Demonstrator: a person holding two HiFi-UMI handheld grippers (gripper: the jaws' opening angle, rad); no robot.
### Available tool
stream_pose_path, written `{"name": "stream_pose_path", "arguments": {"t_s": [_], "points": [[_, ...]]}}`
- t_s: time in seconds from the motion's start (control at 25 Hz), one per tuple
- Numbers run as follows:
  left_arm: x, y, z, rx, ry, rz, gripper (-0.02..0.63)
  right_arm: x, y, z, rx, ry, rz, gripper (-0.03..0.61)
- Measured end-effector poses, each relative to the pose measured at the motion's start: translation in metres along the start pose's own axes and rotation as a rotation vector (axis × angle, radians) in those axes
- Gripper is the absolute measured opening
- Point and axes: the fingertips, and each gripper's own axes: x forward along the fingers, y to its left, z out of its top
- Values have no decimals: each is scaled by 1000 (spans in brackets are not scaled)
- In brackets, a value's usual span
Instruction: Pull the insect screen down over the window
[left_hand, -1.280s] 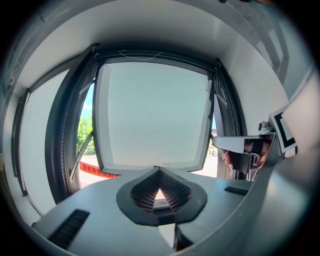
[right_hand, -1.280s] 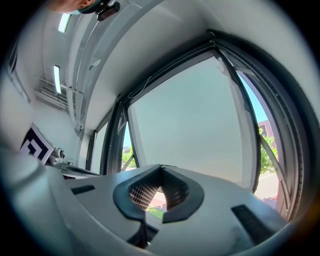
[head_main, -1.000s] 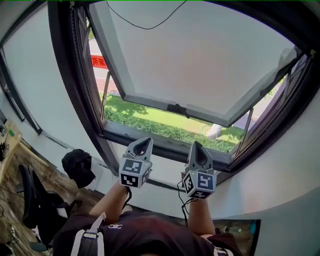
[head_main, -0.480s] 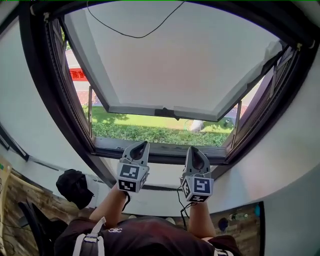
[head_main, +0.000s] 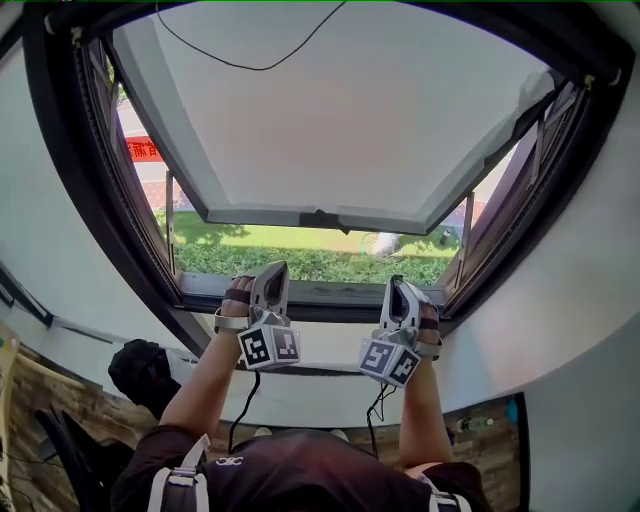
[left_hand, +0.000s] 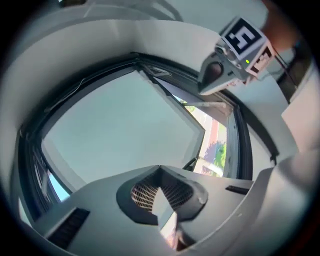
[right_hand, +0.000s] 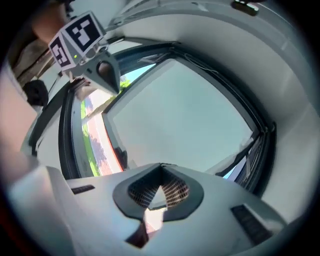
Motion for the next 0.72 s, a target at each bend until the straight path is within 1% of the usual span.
{"name": "stream_pose_path", "arguments": {"t_s": [0.04, 0.08, 0.12, 0.2, 0.32, 0.48, 0.52, 0.56, 0.72], "points": [[2, 2, 1, 65, 3, 16, 15, 3, -1, -5, -46, 15, 3, 3], [3, 3, 1, 107, 4, 25, 15, 4, -4, -10, -76, 25, 5, 3], [3, 4, 0, 126, 5, 27, 15, 5, -7, -14, -89, 32, 6, 3], [3, 8, -1, 123, 9, 37, 17, 6, -15, -22, -82, 46, -4, 3], [3, 20, -3, 91, 16, 71, 22, 9, -30, -33, -57, 76, -35, 3], [3, 36, -7, 35, 8, 84, 109, 12, -54, -34, 5, 51, -81, 9], [2, 43, -8, 33, 5, 97, 112, 12, -62, -34, 12, 45, -93, 43], [2, 51, -8, 35, 2, 110, 115, 13, -73, -33, 12, 40, -108, 54], [-2, 100, -2, 72, -19, 167, 120, 19, -126, -24, -41, 18, -183, 54]]}}
